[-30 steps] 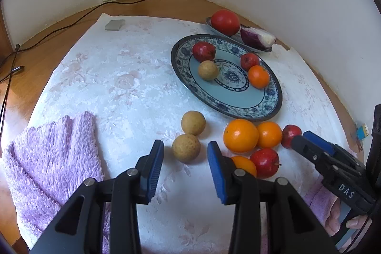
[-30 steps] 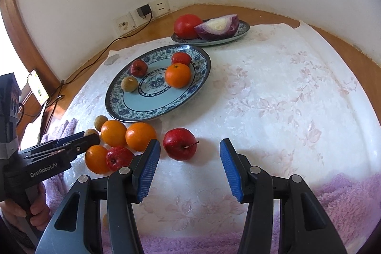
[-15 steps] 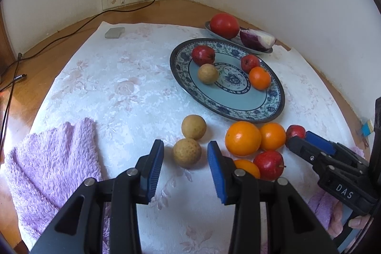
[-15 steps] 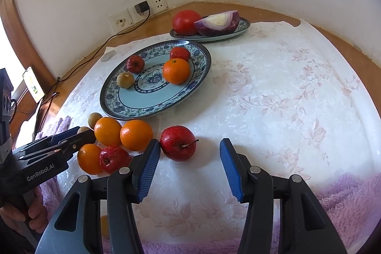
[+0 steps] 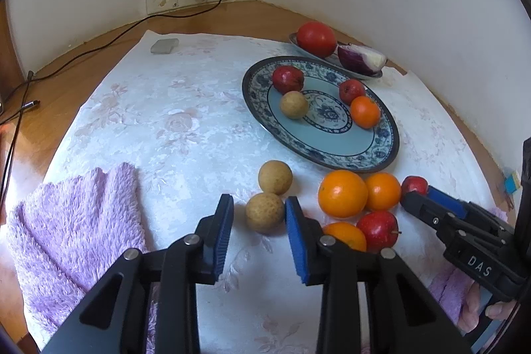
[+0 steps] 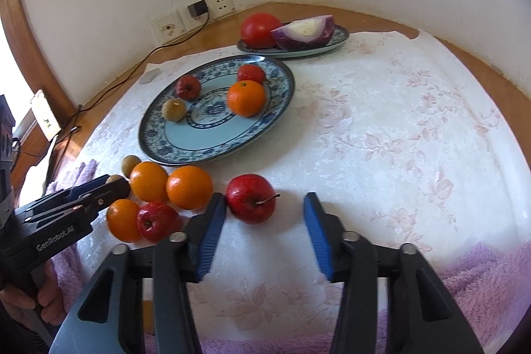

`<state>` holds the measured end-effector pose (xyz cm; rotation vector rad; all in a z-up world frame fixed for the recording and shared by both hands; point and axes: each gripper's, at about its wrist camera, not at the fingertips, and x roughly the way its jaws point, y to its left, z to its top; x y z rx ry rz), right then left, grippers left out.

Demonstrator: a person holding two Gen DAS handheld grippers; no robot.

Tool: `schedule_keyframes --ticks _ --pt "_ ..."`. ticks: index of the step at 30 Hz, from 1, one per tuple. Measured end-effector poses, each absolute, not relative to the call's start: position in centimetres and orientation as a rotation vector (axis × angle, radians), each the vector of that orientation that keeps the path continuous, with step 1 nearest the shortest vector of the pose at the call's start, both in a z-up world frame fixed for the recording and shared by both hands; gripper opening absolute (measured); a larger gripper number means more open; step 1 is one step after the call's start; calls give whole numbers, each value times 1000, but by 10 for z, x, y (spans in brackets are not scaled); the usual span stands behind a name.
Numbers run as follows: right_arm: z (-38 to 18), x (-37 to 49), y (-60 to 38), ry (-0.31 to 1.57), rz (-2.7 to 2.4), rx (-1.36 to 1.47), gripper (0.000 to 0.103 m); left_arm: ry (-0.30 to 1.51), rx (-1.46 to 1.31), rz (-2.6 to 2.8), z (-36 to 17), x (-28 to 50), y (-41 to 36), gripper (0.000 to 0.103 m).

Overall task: Organize fruits
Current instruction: 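Grasp a small brown round fruit with the left tool while the right tool grasps a red apple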

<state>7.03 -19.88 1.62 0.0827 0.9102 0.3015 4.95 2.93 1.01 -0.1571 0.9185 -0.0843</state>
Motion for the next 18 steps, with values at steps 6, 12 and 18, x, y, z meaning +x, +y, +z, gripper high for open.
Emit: schedule_keyframes --ticks 6,12,18 --pt "16 69 -193 914 321 71 32 928 -177 -100 12 49 33 26" --pt "16 68 -197 912 314 95 32 933 -192 -104 14 46 35 26" --pt "19 65 -202 903 304 101 32 919 -197 -108 23 41 37 26"
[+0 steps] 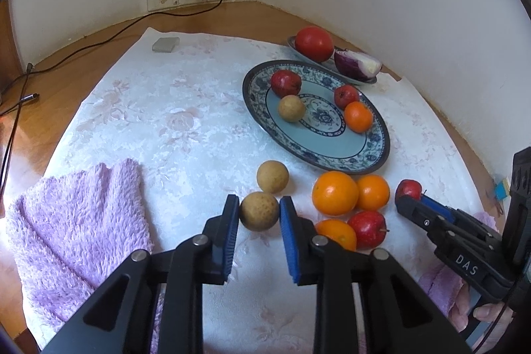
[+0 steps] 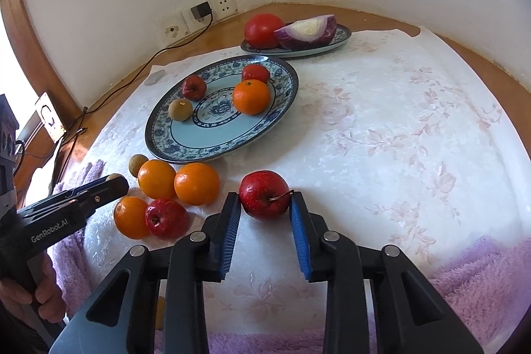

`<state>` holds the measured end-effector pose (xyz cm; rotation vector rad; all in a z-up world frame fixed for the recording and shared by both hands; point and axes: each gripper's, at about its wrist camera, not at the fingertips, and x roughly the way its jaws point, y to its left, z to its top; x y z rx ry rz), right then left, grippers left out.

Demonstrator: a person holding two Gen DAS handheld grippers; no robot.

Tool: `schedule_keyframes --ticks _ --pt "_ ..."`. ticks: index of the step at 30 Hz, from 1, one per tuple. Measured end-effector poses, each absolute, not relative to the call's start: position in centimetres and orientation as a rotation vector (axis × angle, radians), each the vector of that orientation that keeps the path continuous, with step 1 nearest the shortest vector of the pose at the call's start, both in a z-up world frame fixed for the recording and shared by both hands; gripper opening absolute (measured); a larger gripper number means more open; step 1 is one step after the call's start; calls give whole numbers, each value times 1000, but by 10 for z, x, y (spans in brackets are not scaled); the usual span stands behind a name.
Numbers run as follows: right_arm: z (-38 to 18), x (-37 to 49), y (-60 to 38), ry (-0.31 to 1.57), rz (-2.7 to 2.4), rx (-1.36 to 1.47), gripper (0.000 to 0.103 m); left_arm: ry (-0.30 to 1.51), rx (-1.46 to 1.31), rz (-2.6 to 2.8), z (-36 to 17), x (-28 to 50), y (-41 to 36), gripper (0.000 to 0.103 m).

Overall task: Organize fruits
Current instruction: 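Grasp a small brown round fruit with the left tool while the right tool grasps a red apple, then carry the brown fruit and the red apple over the plate with both tools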

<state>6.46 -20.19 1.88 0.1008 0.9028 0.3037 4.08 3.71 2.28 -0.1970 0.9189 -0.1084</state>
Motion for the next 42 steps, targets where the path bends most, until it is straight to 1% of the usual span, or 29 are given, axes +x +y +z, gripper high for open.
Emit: schedule_keyframes --ticks 22,33,42 --pt "42 70 -204 846 328 107 32 868 -176 -150 50 61 18 26" --pt "51 83 -194 827 360 87 32 867 -165 -166 51 84 10 26" --pt "47 97 -188 839 375 87 32 883 -161 -172 42 100 6 26"
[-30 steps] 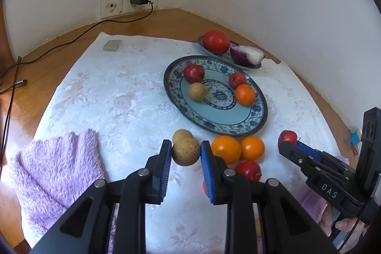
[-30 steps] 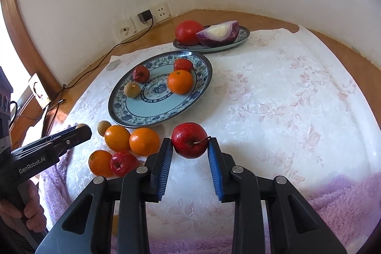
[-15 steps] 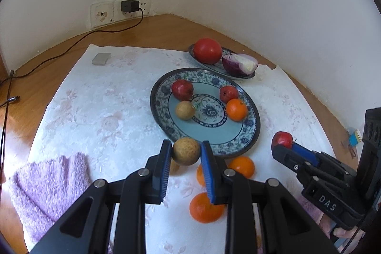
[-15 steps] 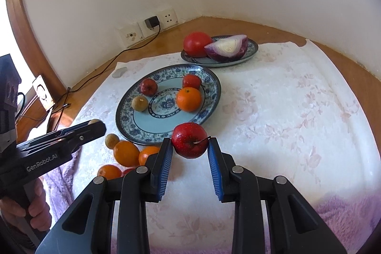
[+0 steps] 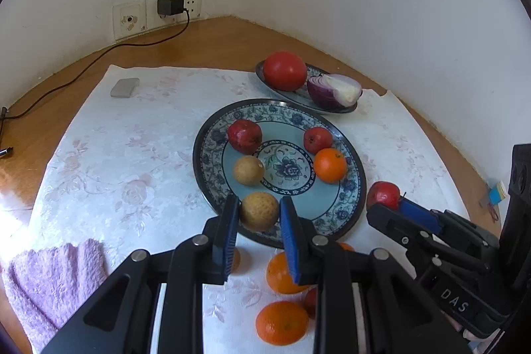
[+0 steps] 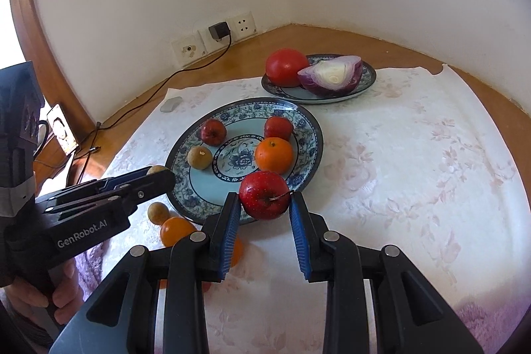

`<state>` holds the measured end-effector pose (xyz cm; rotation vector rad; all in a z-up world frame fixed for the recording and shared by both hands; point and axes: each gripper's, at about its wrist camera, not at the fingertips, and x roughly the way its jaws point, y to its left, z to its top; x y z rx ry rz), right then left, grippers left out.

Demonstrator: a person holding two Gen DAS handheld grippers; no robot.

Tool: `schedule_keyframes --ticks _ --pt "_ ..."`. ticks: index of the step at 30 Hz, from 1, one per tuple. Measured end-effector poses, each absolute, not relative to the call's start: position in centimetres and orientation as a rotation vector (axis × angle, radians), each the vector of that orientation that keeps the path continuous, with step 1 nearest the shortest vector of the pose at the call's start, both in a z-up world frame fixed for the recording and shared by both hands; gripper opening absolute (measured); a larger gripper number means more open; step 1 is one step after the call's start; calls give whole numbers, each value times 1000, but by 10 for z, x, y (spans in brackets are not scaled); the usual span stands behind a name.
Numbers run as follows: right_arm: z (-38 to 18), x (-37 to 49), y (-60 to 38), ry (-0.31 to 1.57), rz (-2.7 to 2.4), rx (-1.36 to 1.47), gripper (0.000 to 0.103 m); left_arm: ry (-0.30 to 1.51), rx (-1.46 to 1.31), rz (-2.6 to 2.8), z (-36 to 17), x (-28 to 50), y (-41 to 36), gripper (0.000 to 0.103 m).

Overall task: Organize fruits
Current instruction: 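Carry the brown fruit and the red apple over the plate with both tools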

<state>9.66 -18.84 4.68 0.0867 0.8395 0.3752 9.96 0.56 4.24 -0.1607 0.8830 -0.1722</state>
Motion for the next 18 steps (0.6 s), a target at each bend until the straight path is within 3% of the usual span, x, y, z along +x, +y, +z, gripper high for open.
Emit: schedule_keyframes --ticks 18 --pt "31 125 -175 880 408 73 32 916 -153 -162 22 127 2 26"
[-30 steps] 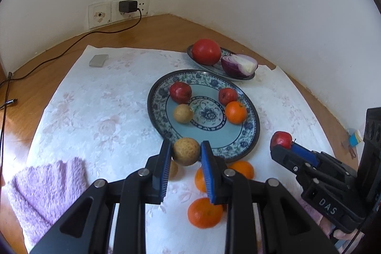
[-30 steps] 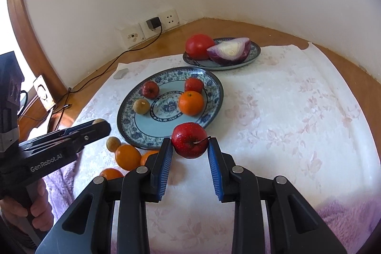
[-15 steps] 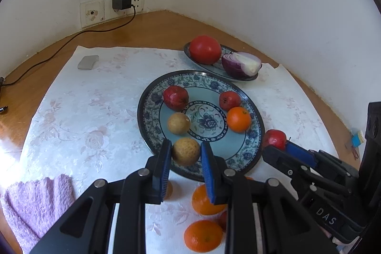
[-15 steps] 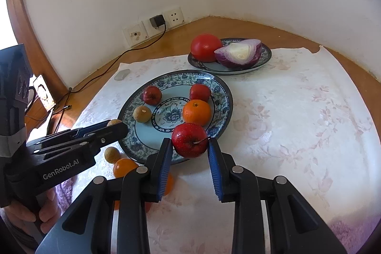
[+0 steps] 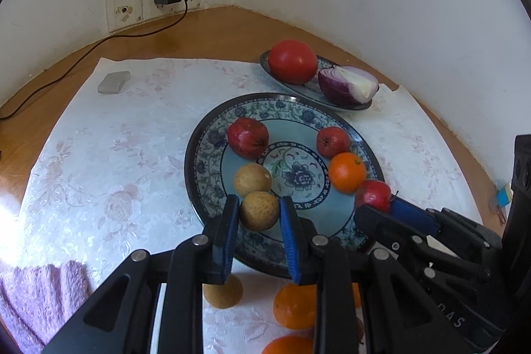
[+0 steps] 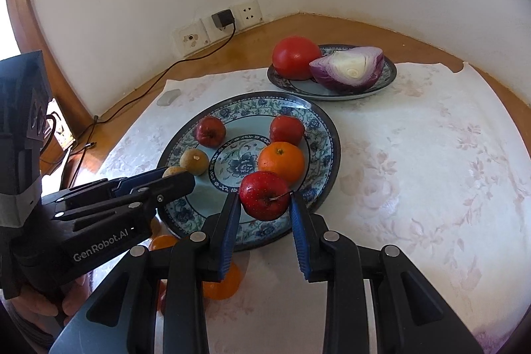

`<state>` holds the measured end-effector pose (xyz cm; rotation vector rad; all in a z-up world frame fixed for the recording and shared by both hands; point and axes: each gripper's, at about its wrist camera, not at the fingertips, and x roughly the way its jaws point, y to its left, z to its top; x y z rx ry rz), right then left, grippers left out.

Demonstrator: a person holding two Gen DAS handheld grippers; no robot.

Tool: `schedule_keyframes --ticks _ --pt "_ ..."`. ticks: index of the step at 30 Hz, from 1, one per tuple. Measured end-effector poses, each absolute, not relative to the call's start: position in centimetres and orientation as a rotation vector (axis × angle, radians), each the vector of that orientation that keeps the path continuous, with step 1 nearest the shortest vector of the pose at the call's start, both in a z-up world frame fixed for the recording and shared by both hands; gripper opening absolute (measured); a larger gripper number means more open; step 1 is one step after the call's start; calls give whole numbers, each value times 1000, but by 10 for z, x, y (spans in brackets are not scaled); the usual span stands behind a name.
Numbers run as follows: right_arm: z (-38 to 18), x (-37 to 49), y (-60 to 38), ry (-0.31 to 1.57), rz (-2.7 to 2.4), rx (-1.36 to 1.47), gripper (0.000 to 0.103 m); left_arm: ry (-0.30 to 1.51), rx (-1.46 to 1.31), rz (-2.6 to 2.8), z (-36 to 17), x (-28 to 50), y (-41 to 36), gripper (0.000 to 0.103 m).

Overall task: Organize fruits
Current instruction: 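Carry the brown fruit and the red apple over the plate with both tools, then open the left tool to set the brown fruit down while the right tool releases the apple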

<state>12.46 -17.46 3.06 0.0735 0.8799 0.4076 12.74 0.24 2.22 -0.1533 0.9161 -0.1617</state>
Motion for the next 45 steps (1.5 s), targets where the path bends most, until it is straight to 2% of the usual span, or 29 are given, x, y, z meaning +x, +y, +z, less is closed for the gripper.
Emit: schedule_keyframes --ticks 33,45 --pt "22 132 -164 904 449 64 33 921 -135 -172 15 136 -1 26" --pt "27 126 -167 887 438 71 41 930 -130 -169 19 130 0 26"
